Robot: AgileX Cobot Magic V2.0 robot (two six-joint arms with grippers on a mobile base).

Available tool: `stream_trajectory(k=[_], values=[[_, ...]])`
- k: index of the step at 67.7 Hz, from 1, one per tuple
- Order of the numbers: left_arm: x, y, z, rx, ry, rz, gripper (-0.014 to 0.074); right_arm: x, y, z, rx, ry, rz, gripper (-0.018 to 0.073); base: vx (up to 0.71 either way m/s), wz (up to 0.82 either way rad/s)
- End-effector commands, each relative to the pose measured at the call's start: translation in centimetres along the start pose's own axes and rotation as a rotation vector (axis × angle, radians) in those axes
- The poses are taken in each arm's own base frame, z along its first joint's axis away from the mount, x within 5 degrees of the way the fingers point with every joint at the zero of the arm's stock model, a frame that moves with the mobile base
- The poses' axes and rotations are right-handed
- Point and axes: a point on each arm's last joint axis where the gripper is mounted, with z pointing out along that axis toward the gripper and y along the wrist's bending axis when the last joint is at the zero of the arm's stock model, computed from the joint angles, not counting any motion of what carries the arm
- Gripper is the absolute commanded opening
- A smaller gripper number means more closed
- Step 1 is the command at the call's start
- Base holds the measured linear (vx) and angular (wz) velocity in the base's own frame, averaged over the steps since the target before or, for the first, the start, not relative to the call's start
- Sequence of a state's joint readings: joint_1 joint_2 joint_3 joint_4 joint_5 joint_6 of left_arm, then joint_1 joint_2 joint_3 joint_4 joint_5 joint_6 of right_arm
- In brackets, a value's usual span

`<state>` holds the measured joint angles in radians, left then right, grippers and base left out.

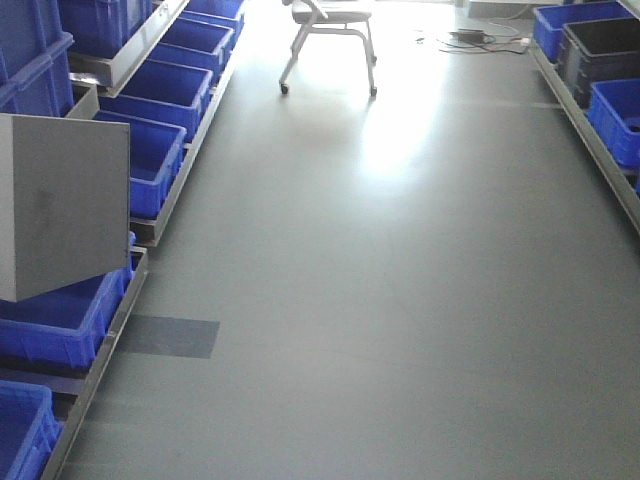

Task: Sort gray base to blue bin
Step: 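Drive down the aisle of blue bins toward the bin rack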

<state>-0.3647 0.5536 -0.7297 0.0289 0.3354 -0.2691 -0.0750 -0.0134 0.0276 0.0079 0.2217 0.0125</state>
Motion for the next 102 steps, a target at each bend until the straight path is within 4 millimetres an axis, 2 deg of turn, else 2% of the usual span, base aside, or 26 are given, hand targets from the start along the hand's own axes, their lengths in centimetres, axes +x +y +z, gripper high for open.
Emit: stream_trajectory(k=[1, 21, 102], values=[[-1.90, -0.51, -0.43, 0.039, -0.137, -0.010, 0.0004, -0.65, -0.03, -0.07, 0.006, -0.081, -0.020, -0.0005, 0.37, 0.23], [-1.89, -0.51, -0.40, 0.039, -0.135, -0.010, 0.0004, -0.65, -0.03, -0.07, 0.006, -0.081, -0.020, -0.0005, 0.33, 0.43], [-1.89, -0.51, -0.40, 0.039, -0.136, -0.010, 0.0004, -0.65, -0.03, -0.07, 0.006, -0.081, -0.020, -0.0005, 0.19, 0.71]])
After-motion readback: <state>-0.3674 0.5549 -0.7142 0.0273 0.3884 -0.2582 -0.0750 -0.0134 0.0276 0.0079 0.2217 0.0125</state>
